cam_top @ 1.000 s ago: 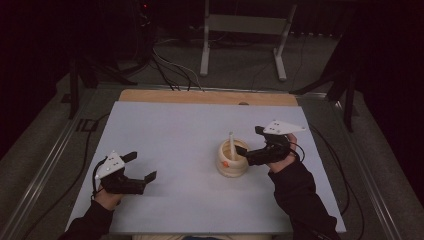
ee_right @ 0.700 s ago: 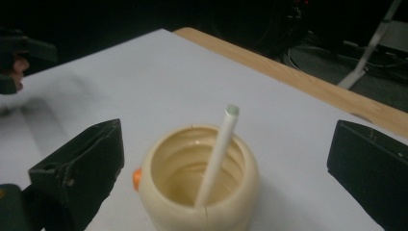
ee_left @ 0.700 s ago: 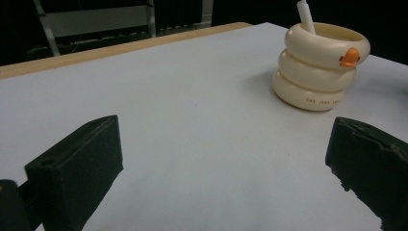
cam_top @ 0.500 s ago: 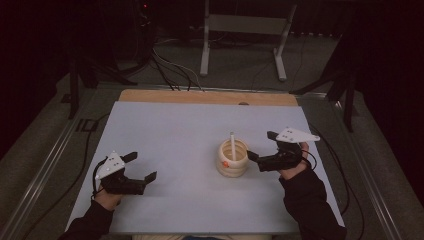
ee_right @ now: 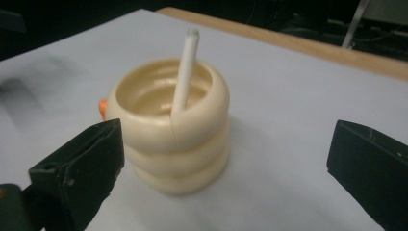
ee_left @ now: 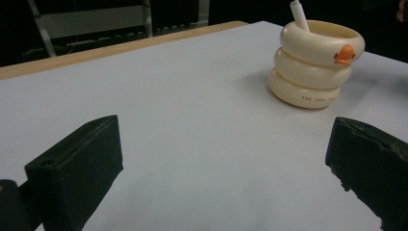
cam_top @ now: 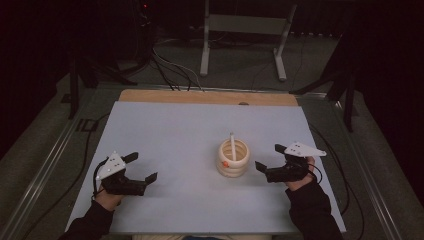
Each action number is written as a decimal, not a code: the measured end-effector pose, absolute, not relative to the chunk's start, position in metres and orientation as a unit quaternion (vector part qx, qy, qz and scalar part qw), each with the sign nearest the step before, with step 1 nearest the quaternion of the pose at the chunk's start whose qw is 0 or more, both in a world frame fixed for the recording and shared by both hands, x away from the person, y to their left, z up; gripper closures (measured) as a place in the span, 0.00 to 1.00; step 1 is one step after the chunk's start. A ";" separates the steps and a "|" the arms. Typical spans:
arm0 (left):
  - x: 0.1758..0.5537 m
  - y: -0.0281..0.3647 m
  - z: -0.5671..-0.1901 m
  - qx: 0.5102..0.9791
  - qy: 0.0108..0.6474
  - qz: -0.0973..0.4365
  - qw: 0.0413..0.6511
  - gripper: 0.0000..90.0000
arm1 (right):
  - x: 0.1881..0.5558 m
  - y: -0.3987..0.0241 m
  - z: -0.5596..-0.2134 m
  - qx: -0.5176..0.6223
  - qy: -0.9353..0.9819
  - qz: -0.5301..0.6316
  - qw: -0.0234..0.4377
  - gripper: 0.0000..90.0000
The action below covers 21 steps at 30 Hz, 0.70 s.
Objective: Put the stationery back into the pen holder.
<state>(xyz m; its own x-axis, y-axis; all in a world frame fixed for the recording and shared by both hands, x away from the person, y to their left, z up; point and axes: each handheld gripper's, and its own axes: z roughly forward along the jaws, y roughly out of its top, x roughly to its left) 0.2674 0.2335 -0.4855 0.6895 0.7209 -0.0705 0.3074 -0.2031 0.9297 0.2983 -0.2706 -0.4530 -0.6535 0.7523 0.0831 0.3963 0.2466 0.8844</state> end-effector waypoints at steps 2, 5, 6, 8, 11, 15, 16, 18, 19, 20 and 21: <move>0.267 0.233 -0.486 0.751 0.342 0.194 0.530 0.00 | 0.296 -0.273 -0.459 0.376 0.768 0.486 0.182 0.00; 0.267 0.233 -0.486 0.752 0.340 0.195 0.530 0.00 | 0.292 -0.276 -0.467 0.379 0.766 0.488 0.180 0.00; 0.266 0.233 -0.486 0.752 0.339 0.195 0.530 0.00 | 0.291 -0.277 -0.469 0.381 0.766 0.485 0.181 0.00; 0.265 0.232 -0.486 0.753 0.339 0.195 0.530 0.00 | 0.288 -0.279 -0.473 0.381 0.765 0.488 0.180 0.00; 0.264 0.232 -0.486 0.755 0.336 0.197 0.528 0.00 | 0.284 -0.284 -0.479 0.385 0.763 0.489 0.178 0.00; 0.263 0.232 -0.487 0.756 0.332 0.193 0.530 0.00 | 0.277 -0.289 -0.486 0.392 0.763 0.482 0.177 0.00; 0.263 0.232 -0.488 0.757 0.331 0.192 0.530 0.00 | 0.275 -0.290 -0.487 0.395 0.762 0.482 0.177 0.00; 0.262 0.232 -0.488 0.758 0.330 0.193 0.529 0.00 | 0.271 -0.293 -0.490 0.397 0.759 0.484 0.179 0.00; 0.262 0.232 -0.488 0.758 0.329 0.193 0.528 0.00 | 0.270 -0.295 -0.491 0.398 0.759 0.485 0.177 0.00; 0.262 0.232 -0.488 0.759 0.329 0.193 0.528 0.00 | 0.269 -0.297 -0.492 0.398 0.758 0.485 0.177 0.00; 0.261 0.232 -0.489 0.759 0.329 0.193 0.528 0.00 | 0.267 -0.298 -0.493 0.399 0.757 0.485 0.178 0.00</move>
<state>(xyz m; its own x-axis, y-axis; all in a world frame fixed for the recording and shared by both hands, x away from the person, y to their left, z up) 0.2615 0.2319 -0.4886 0.7085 0.7036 -0.0545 0.2956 -0.2257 0.9283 0.2673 -0.2975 -0.4933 -0.6176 0.7777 0.1174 0.4321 0.2109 0.8768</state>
